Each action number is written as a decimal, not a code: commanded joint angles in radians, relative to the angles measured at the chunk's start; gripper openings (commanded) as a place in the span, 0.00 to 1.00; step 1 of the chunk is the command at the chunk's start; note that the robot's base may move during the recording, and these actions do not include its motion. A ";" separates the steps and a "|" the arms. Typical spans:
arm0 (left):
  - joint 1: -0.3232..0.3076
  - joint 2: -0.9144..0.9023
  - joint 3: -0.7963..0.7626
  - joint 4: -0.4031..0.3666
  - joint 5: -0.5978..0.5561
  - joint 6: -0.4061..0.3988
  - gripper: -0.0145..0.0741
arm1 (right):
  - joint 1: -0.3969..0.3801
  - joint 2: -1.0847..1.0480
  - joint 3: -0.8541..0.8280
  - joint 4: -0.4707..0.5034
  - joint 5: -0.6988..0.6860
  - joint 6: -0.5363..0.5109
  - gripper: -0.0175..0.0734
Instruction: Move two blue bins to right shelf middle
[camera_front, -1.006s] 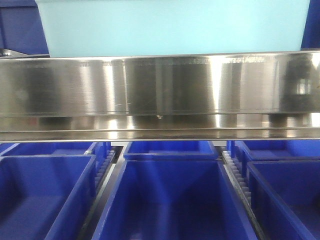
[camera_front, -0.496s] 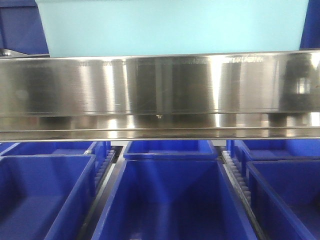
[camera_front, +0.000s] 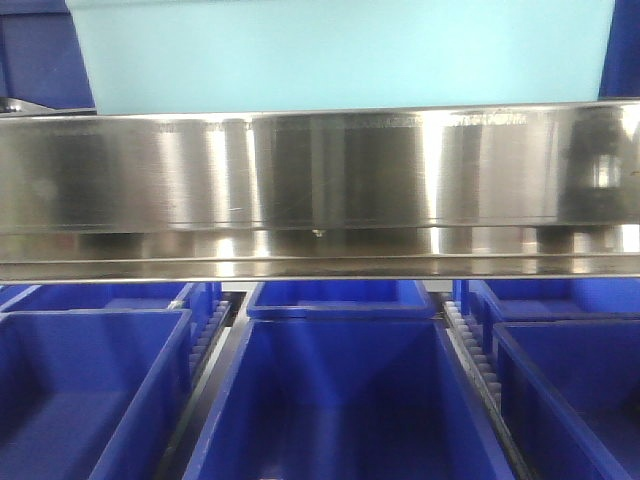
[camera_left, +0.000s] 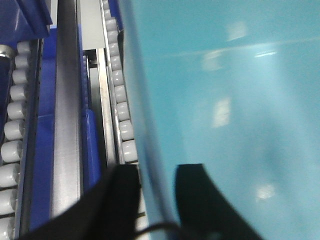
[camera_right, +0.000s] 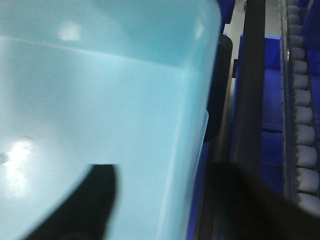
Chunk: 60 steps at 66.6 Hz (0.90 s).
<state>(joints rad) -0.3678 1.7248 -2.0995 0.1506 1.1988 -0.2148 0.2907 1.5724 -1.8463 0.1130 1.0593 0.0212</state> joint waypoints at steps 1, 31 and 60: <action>-0.004 -0.011 -0.007 -0.008 -0.013 0.005 0.56 | -0.003 -0.012 0.000 -0.003 -0.019 -0.010 0.76; -0.004 -0.011 -0.009 0.001 0.022 0.005 0.84 | -0.003 -0.041 -0.035 -0.003 0.013 -0.010 0.79; -0.004 -0.011 0.164 0.015 0.011 0.005 0.84 | -0.003 0.064 -0.035 -0.009 0.160 -0.010 0.79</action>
<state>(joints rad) -0.3678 1.7229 -1.9888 0.1806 1.2267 -0.2110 0.2907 1.6265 -1.8756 0.1138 1.1978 0.0169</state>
